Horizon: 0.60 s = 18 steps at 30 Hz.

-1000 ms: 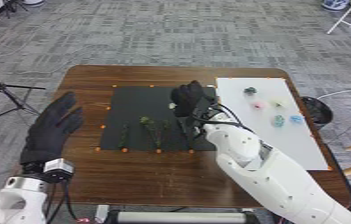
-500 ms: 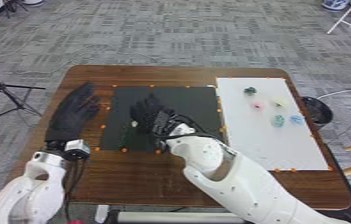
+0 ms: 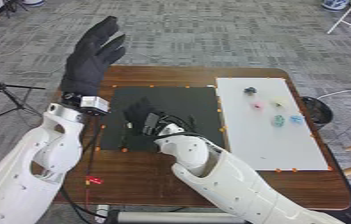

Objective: Arrange flowers

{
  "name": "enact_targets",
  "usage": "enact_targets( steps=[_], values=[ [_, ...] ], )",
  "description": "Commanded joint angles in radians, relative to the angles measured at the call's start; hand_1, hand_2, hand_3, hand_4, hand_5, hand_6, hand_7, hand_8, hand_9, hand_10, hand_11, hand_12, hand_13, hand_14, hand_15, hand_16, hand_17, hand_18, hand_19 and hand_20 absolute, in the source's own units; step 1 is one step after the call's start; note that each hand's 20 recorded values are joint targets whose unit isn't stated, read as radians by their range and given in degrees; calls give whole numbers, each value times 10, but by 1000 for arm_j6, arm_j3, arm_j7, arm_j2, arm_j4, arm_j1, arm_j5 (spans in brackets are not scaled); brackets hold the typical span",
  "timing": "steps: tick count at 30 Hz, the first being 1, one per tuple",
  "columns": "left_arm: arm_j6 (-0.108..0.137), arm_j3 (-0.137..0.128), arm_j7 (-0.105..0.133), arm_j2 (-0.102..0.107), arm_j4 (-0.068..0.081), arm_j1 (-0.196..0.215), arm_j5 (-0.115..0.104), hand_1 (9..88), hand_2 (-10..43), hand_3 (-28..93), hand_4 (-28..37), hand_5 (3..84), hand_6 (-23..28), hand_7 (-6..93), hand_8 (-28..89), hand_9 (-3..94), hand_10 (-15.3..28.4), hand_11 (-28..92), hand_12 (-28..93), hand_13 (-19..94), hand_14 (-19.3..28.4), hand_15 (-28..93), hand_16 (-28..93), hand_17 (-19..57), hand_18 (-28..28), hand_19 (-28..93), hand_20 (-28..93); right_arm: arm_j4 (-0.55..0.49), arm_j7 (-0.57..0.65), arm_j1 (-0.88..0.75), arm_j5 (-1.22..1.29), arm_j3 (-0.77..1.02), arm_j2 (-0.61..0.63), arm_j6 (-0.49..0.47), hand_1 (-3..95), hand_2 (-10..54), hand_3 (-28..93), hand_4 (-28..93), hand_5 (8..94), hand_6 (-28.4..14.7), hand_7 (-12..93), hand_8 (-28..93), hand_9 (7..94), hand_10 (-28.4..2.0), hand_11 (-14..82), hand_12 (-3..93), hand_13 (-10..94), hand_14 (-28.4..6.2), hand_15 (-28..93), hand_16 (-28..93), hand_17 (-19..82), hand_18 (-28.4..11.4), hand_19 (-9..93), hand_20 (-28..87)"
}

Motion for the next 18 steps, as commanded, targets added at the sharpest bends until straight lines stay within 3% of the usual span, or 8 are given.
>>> enact_targets(
  steps=[1,4,9,12,14,18],
  values=[
    [-25,47,-1,-40,10,-43,21,227,-66,672,-283,226,22,223,-114,171,95,124,195,143,140,75,89,-183,208,371,62,12,-56,-10,-40,16,-61,61,465,-95,816,-244,745,-2,456,22,793,-86,361,467,693,-70,783,295,322,-200,851,510],
    [-34,77,-7,-55,27,-80,24,227,-67,674,-283,227,22,223,-114,171,95,124,195,144,140,76,89,-183,208,371,61,21,-70,-20,-49,35,-76,71,466,-95,815,-247,746,0,454,22,793,-84,357,469,693,-68,783,296,321,-201,852,510],
    [-63,128,-27,-102,65,-144,34,226,-67,674,-283,228,22,222,-115,172,95,124,194,145,140,76,88,-183,208,371,61,41,-87,-40,-69,73,-105,91,471,-95,810,-258,745,3,449,14,795,-84,346,467,694,-68,784,297,322,-199,852,510],
    [-89,127,-37,-122,64,-143,42,227,-67,673,-283,229,23,221,-114,173,96,125,194,145,140,76,87,-182,208,371,61,60,-88,-46,-77,70,-131,117,472,-95,811,-266,748,4,444,6,799,-83,337,464,696,-66,785,296,322,-200,853,512],
    [-116,108,-50,-134,60,-133,58,227,-68,674,-283,229,23,220,-113,173,96,125,193,145,140,77,88,-182,208,371,61,77,-99,-53,-54,67,-148,147,473,-95,811,-270,749,6,441,4,804,-82,325,463,696,-66,786,296,323,-201,853,513],
    [-100,113,-38,-142,54,-135,53,226,-66,672,-283,227,22,219,-112,171,95,125,194,144,139,74,88,-182,207,371,61,86,-119,-55,-37,69,-153,188,476,-95,813,-274,756,6,431,5,816,-80,304,466,703,-67,791,297,328,-204,861,516]
  ],
)
